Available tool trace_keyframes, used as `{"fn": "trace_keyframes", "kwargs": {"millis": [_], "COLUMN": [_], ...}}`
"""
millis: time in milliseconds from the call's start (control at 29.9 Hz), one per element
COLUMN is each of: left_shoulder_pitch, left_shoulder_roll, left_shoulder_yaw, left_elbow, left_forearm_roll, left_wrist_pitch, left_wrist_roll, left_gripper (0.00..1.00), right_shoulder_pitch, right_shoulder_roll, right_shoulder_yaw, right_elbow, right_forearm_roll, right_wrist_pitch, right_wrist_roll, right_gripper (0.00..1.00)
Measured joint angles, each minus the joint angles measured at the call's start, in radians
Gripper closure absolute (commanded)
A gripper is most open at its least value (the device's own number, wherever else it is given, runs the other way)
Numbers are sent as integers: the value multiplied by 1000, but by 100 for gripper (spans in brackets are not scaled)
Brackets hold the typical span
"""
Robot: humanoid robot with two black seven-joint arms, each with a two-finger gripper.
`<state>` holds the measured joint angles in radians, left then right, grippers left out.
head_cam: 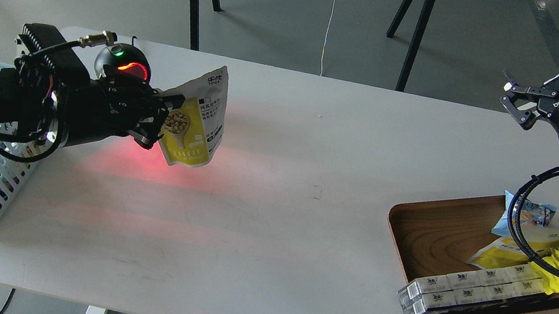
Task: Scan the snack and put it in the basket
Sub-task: 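Hold the yellow packet with the left gripper in front of the scanner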
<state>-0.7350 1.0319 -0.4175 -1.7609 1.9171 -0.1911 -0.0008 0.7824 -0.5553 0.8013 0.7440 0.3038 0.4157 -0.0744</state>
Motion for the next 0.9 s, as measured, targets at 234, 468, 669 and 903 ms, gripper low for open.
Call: {"fn": "trace_keyframes", "kwargs": {"millis": [234,468,669,903], "left_shoulder_pitch": [-25,-52,-62,-59], "left_shoulder_roll": [-7,-15,-65,-72], "left_shoulder_yaw": [2,2,1,1], "left_elbow": [0,1,2,3], "left_forearm_roll": [2,8,8,34], "left_wrist_pitch": [-37,-44,-37,-32], "left_wrist_roll": [7,14,26,34], "left_gripper": [98,98,98,98], "right_shoulder_pitch": [0,0,0,0], "right_shoulder_roll": [0,0,0,0], "right_shoulder_yaw": [1,1,0,-1], "right_elbow": [-1,-3,-2,-1], "right_forearm_roll": [0,0,0,0], "right_wrist_pitch": [0,0,0,0], "right_wrist_roll": [1,1,1,1], "right_gripper": [2,2,2,2]}}
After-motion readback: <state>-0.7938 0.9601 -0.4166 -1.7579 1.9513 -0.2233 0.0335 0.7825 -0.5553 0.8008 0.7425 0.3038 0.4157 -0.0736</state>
